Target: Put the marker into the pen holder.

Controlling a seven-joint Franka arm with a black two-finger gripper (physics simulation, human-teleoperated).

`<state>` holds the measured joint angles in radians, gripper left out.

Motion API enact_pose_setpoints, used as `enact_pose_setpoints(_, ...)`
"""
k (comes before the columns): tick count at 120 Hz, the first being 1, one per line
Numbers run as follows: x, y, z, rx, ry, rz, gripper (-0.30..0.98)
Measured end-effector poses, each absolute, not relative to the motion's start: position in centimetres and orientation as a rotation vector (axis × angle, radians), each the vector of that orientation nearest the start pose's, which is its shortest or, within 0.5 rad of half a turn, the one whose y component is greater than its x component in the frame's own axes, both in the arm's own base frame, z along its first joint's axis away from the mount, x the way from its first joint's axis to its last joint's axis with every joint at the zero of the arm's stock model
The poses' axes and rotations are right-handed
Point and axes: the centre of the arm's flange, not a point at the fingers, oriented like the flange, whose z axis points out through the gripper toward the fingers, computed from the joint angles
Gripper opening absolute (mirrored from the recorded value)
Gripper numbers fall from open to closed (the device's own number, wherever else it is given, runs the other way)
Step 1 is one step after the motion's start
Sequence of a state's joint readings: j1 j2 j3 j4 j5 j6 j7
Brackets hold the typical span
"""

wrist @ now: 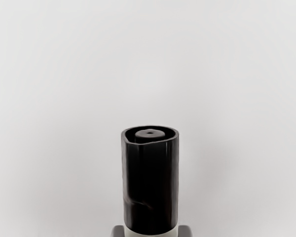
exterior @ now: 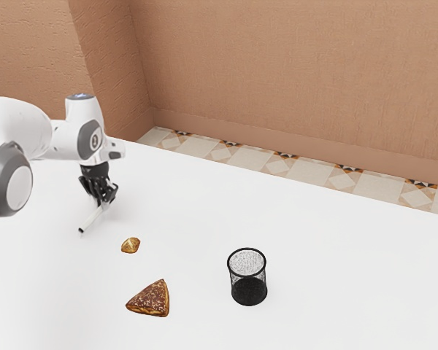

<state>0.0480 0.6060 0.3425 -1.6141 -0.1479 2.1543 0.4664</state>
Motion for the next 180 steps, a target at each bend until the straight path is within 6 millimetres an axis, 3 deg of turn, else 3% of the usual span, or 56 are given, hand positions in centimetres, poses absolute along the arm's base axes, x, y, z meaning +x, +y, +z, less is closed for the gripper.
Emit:
enact_pose_setpoints(17,64.4,22.6,33.1,-3.072,0.063,-0.071,-0.03)
enact_pose_setpoints(35,62.4,21.0,36.9,-3.062,0.066,-0.264,-0.04)
enact_pose_setpoints(84,58.4,11.6,43.4,-3.027,0.225,-0.626,-0.04)
enact_pose_setpoints(105,56.9,7.1,44.4,-3.028,0.324,-0.674,-0.05)
enact_pose_setpoints(119,56.2,4.2,43.9,-3.017,0.388,-0.71,-0.05)
enact_pose_setpoints(180,55.1,-8.8,43.8,-2.961,0.675,-0.917,-0.05)
